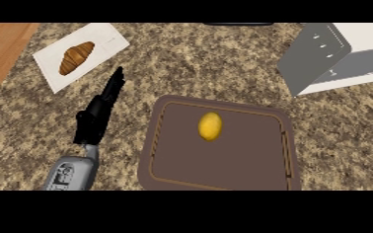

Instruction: Pick the sweet potato from the tray and place it in the tiered shelf

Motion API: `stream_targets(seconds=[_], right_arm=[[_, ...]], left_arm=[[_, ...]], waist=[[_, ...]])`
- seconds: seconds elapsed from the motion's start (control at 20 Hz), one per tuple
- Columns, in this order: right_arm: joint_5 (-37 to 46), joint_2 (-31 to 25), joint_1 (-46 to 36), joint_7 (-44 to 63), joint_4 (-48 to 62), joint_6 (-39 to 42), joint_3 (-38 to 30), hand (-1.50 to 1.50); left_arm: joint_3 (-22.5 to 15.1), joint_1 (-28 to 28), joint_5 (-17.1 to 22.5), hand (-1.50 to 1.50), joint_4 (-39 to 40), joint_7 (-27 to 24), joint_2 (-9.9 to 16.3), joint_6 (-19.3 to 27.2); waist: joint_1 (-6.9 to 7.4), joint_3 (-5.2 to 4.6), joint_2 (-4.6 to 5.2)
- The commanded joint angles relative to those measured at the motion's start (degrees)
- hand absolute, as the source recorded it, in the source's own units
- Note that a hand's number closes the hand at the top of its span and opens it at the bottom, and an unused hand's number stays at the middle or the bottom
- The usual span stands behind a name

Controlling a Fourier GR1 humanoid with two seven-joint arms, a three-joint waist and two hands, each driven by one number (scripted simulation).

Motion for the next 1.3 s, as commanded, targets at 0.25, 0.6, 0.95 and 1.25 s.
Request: stream_targets(seconds=[0.25,0.6,0.95,1.25], right_arm=[[-7.81,-1.23,-2.39,0.65,-0.01,7.1,-3.78,-1.5],[-13.65,-3.29,-3.93,4.18,-4.41,12.23,-6.51,-1.5],[-20.8,-9.88,-7.55,9.13,-2.27,10.65,-15.65,-1.5],[-21.87,-21.15,-3.72,15.86,4.91,15.52,-18.81,-1.5]], left_arm=[[0.87,2.82,1.1,0.0,-2.4,0.24,1.37,-2.35],[2.04,0.98,1.01,0.0,0.04,-0.7,0.53,-1.39],[1.27,1.38,-0.08,0.0,-1.05,-0.03,0.0,-0.62],[2.18,3.13,2.03,0.0,-3.19,1.05,1.28,-3.09]], waist=[[-0.04,-0.01,-0.14],[-0.78,-0.05,-0.29],[-0.66,-0.03,-0.21],[-0.44,0.0,-0.18]])
